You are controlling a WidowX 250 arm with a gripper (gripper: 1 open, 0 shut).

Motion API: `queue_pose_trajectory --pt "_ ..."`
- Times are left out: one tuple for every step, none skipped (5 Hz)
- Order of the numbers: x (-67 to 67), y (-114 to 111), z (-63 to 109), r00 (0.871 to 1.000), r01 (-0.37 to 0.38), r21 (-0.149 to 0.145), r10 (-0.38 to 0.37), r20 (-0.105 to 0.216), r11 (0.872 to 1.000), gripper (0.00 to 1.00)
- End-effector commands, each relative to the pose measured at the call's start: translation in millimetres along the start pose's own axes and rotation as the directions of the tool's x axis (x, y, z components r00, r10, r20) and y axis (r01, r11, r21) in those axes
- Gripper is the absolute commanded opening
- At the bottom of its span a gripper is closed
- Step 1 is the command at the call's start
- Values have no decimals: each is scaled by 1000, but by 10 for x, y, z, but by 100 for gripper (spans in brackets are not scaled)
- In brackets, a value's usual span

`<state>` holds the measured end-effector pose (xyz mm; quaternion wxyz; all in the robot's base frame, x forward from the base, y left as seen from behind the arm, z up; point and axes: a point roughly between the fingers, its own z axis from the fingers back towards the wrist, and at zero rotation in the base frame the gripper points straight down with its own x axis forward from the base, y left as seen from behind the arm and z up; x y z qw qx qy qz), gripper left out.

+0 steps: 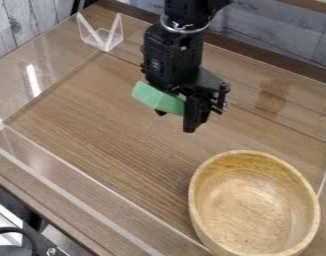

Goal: Move green object from inside the wooden bowl to the table next to it

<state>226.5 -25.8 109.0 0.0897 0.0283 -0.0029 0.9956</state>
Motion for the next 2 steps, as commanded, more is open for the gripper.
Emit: queue_pose_trajectory --pt "-157 -427 13 978 -204 -4 203 -41 979 0" --pt "-222 -341 -13 962 -271 10 271 -42 963 0"
